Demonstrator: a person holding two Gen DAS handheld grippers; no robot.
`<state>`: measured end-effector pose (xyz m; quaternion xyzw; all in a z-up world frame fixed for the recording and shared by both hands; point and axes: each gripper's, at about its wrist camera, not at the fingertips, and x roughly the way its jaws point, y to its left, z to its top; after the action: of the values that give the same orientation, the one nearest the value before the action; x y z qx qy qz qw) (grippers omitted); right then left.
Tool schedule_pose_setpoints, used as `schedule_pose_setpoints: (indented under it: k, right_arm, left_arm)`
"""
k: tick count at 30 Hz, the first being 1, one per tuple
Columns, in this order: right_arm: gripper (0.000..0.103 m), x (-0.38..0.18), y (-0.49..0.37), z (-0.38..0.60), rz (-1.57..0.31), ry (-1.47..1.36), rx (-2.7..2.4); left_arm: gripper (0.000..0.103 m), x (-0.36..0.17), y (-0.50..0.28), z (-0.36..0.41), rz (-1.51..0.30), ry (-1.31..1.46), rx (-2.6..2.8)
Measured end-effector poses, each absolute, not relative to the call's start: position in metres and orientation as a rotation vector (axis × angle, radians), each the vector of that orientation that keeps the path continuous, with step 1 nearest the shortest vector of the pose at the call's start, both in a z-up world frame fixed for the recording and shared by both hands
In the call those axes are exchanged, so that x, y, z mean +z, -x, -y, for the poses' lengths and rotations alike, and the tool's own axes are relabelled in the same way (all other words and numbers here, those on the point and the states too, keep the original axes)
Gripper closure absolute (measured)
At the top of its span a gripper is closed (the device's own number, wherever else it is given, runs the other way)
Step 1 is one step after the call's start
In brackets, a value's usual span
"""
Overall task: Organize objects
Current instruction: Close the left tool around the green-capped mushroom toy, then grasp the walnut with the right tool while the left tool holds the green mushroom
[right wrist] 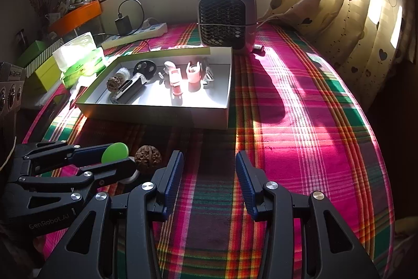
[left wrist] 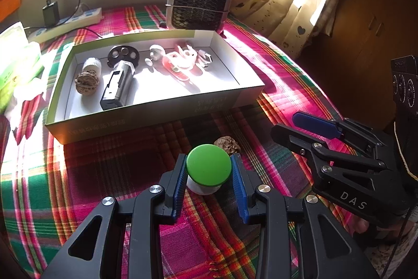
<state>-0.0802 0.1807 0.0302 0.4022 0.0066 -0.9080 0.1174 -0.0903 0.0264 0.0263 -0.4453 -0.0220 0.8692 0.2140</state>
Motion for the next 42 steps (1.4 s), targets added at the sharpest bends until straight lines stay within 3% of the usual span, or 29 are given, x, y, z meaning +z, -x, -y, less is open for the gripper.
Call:
schedule_pose_setpoints:
  k: [42]
  right_arm:
    - [0.057, 0.014, 0.095, -0.122, -0.086, -1.192, -2.479]
  left_arm:
    - [0.072, 0.018, 0.095, 0.031, 0.188, 1.284, 2.508]
